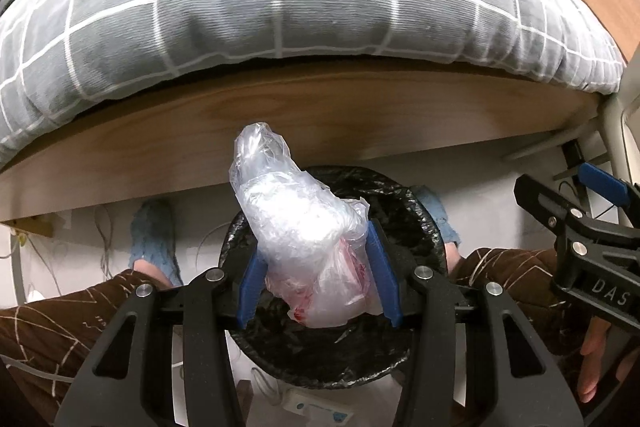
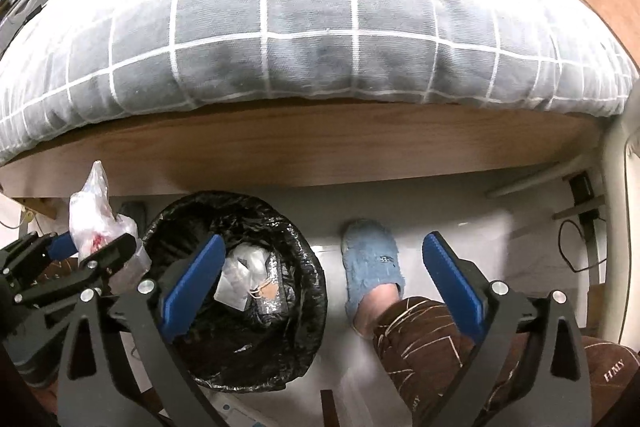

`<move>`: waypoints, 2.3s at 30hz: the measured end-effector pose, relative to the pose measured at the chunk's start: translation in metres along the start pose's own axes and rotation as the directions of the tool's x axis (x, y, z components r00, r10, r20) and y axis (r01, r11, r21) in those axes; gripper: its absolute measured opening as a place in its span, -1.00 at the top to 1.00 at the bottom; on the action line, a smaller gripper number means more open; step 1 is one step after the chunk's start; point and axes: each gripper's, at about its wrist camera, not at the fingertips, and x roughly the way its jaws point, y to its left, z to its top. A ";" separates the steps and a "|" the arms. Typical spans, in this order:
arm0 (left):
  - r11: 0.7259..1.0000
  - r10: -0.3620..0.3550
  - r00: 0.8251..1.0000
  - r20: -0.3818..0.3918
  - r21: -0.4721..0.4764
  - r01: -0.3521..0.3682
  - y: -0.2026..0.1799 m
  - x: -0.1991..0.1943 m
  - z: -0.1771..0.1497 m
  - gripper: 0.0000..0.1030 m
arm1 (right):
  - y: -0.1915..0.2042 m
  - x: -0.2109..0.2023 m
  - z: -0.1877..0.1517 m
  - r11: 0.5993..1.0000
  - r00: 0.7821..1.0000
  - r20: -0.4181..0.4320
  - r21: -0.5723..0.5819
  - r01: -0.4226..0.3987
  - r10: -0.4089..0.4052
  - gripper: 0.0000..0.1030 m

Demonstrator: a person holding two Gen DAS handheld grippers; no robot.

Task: Collect trash
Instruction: 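Open the right tool to drop the tagged bag while the left tool drops its bag, then move both open tools back up toward the trash on the bed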

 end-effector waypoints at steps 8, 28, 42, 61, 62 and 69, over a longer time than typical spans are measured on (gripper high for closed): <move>1.000 0.028 0.999 0.022 -0.012 -0.028 0.002 0.005 -0.005 -0.31 | 0.002 0.001 -0.001 1.000 1.000 0.010 0.004 0.006 -0.006 -0.85; 0.994 0.102 0.977 0.187 -0.063 -0.092 0.031 -0.048 0.010 -0.89 | 0.014 -0.044 0.022 1.000 0.988 0.150 -0.026 -0.014 0.018 -0.85; 0.988 0.132 0.949 0.288 -0.111 -0.103 0.053 -0.083 0.039 -0.89 | 0.032 -0.069 0.045 0.998 0.970 0.237 -0.046 -0.039 0.049 -0.85; 0.982 0.156 0.902 0.402 -0.163 -0.098 0.076 -0.106 0.092 -0.89 | 0.041 -0.083 0.102 0.997 0.924 0.376 -0.056 -0.049 0.066 -0.85; 0.981 0.156 0.902 0.403 -0.169 -0.094 0.078 -0.106 0.094 -0.89 | 0.042 -0.084 0.105 0.997 0.923 0.379 -0.057 -0.045 0.064 -0.84; 0.978 0.160 0.894 0.418 -0.187 -0.088 0.083 -0.107 0.116 -0.88 | 0.045 -0.082 0.123 0.996 0.919 0.387 -0.070 -0.049 0.072 -0.84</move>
